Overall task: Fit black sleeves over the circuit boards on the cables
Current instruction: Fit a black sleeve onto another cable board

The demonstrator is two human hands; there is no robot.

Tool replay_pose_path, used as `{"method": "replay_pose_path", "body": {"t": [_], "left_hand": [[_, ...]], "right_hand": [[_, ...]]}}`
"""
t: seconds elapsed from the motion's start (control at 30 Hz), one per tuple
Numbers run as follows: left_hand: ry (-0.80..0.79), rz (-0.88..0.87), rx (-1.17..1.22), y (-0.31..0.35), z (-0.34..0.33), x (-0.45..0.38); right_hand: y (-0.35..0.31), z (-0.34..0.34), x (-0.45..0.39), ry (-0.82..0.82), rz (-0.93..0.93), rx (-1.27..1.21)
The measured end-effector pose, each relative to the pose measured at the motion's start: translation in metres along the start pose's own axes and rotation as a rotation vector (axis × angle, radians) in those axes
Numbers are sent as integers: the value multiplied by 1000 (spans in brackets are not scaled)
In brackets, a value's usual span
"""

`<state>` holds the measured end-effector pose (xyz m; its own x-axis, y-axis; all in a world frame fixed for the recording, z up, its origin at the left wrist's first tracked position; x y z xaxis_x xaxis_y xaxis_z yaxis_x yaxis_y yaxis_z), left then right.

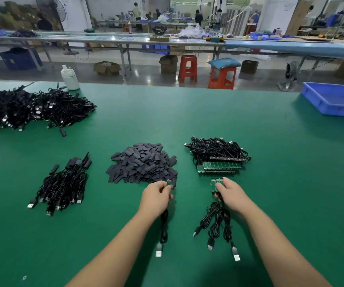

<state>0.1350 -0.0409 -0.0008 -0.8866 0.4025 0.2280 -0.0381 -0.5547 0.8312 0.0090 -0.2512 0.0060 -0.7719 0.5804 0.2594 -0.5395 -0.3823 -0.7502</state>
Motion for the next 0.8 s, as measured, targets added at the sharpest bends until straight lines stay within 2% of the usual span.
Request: {"method": "replay_pose_path", "body": {"t": [0.23, 0.33, 0.47, 0.57, 0.6, 0.63, 0.73, 0.8], "left_hand": [[0, 17, -133, -19, 6, -8], [-4, 10, -137, -22, 2, -7], [-25, -11, -115, -21, 0, -8], [-29, -17, -97, -20, 0, -9], [-28, -17, -89, -20, 1, -9], [-26, -19, -84, -20, 1, -9], [-27, -19, -65, -21, 1, -9], [-32, -12, -52, -21, 0, -9]], "right_hand": [[7, 19, -19, -166, 4, 136], [8, 17, -25, -170, 20, 196], [3, 16, -30, 28, 103, 452], [-9, 7, -20, 224, 313, 542], [-13, 2, -15, 227, 382, 512], [-16, -3, -10, 172, 423, 471], [-14, -31, 4, -180, 405, 469], [-10, -42, 12, -295, 404, 540]]}}
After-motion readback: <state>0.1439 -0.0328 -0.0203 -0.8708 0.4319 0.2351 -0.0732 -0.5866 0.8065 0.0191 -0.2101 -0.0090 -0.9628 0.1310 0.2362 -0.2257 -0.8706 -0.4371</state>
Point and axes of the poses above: each hand's wrist, its own x-axis away from the middle knuckle, its own z-axis out of the back of the hand, y = z × x, the point moved 4 cm from there along -x, towards the middle knuckle, and after that the axes turned 3 degrees about z, right-handed, at the moved point
